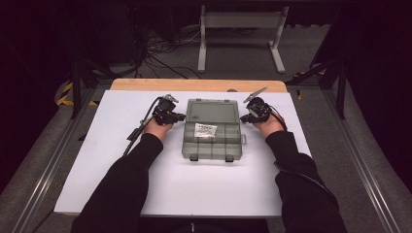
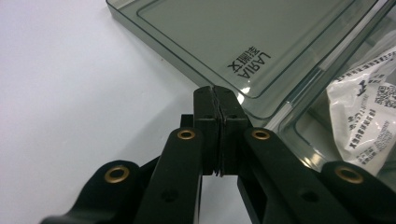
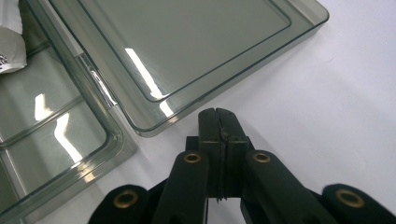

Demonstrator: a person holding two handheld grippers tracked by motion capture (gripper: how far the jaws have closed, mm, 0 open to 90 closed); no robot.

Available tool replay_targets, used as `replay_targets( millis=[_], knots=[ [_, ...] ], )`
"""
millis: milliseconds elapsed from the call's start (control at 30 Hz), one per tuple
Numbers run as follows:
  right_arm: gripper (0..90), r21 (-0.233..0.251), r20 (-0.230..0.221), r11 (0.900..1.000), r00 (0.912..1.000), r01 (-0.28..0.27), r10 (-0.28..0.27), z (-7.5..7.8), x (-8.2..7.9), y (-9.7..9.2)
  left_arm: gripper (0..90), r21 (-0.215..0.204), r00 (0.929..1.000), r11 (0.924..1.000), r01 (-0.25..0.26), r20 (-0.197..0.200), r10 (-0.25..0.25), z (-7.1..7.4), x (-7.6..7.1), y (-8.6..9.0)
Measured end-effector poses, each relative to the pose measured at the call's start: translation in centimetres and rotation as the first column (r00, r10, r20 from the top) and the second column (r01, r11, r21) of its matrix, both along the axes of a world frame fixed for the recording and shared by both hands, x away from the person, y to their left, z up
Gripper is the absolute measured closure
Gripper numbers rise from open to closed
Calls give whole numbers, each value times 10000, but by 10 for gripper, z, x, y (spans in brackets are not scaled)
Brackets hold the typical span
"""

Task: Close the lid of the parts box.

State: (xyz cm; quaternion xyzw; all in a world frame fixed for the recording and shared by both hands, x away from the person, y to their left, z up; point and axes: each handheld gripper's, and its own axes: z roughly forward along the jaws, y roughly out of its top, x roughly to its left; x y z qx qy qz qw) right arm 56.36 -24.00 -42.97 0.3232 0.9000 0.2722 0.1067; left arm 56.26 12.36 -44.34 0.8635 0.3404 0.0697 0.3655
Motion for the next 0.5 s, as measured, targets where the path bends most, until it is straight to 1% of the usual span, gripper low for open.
replay_targets(
  millis=[200,267,333,367,400,467,500],
  knots=[
    [899,-34,-43,10000,10000,-50,50,-3,1,2,885,168,10000,9999,-36,-85,37,-4,2,0],
    [898,-29,-54,10000,10000,-3,2,-3,1,3,885,357,10000,9994,6,-78,-3,-5,3,0],
    [899,-35,-62,10000,10000,-3,3,-3,1,3,885,414,10000,9991,-52,-59,55,-6,3,-1],
    [899,-36,-83,10000,10000,-3,3,-3,0,3,885,392,9999,9992,3,-137,3,-6,3,0],
    [899,-53,-84,10000,10000,-19,19,-3,1,3,885,418,9999,9991,5,-110,0,-6,3,-1],
    [899,-26,-91,10000,10000,-7,7,-3,1,3,885,434,9998,9991,24,-198,-16,-8,3,-2],
    [899,-11,-86,10000,10000,-4,4,-3,1,3,883,439,9999,9990,-9,-137,15,-8,3,-2]
  ],
)
